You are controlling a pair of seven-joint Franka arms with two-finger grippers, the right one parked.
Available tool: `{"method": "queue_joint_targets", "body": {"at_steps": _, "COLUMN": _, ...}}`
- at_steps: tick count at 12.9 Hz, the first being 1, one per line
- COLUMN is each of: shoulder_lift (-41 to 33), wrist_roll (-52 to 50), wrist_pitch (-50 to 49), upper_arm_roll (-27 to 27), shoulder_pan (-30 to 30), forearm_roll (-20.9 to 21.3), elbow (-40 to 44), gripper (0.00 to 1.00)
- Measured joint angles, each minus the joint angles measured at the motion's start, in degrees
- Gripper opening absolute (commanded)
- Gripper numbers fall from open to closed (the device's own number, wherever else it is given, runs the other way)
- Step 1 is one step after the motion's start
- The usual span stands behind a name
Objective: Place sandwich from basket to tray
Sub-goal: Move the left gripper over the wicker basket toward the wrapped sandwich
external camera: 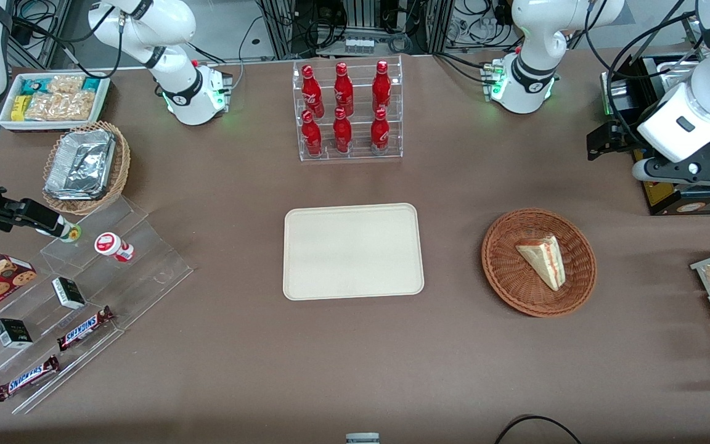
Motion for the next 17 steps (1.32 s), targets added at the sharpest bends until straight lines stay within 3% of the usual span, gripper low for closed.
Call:
{"method": "queue_joint_targets", "body": {"at_steps": 7, "shoulder_lift": 0.6, "wrist_roll": 0.0, "wrist_pitch": 4.2, "upper_arm_roll": 0.1, "shoulder_pan": 0.0, "forearm_roll": 0.0, "elbow": -3.1, "gripper": 1.00}}
{"method": "queue_joint_targets", "body": {"at_steps": 17, "shoulder_lift": 2.5, "wrist_roll": 0.0, "wrist_pitch": 30.6, "upper_arm_roll": 0.0, "shoulder_pan": 0.0, "forearm_roll": 0.6, "elbow": -23.2, "gripper": 1.00}}
